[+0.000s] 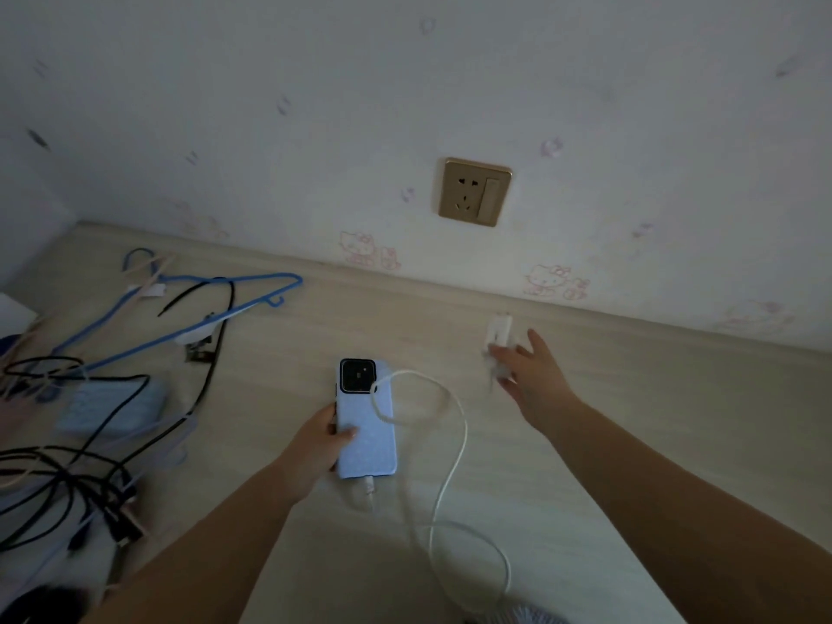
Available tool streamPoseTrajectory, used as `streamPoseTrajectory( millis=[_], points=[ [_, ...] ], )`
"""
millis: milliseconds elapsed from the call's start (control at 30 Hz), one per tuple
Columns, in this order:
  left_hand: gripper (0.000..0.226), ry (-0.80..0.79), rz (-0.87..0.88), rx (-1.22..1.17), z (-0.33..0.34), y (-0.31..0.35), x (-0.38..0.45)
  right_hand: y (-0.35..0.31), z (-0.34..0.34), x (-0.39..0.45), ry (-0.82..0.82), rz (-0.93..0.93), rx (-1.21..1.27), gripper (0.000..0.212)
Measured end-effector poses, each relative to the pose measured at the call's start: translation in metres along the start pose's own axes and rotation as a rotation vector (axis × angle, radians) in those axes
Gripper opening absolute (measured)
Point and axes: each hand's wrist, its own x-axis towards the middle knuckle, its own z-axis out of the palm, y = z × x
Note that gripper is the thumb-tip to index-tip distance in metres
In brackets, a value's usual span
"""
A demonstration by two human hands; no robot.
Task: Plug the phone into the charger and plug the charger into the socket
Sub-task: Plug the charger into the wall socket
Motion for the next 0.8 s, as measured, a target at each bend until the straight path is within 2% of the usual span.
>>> streamPoseTrajectory(
  millis=[100,267,333,500,633,733,800],
  points=[
    [0.046,0.145,0.014,0.216,0.009,0.005,0.006,-0.023,0.030,0.002,-0.104,-0.001,0.155,0.087],
    [0.102,0.288,0.010,0.595,0.024,0.007,0.008,-0.056,0.060,0.013,-0.136,-0.030,0.240,0.085],
    [0.111,0.325,-0.006,0.707,0.025,0.007,0.008,-0.069,0.067,0.017,-0.135,-0.052,0.251,0.083],
    [0.107,0.310,-0.013,0.968,0.016,0.004,0.020,-0.090,0.079,0.028,-0.160,-0.074,0.278,0.074],
    [0.104,0.254,-0.027,1.011,0.016,0.005,0.028,-0.095,0.087,0.032,-0.182,-0.090,0.232,0.065],
    [0.078,0.318,-0.024,0.868,0.004,0.020,0.032,-0.095,0.090,0.036,-0.183,-0.086,0.233,0.066],
    [0.058,0.502,-0.003,0.580,-0.007,0.044,0.032,-0.096,0.092,0.038,-0.184,-0.088,0.242,0.065]
  ],
)
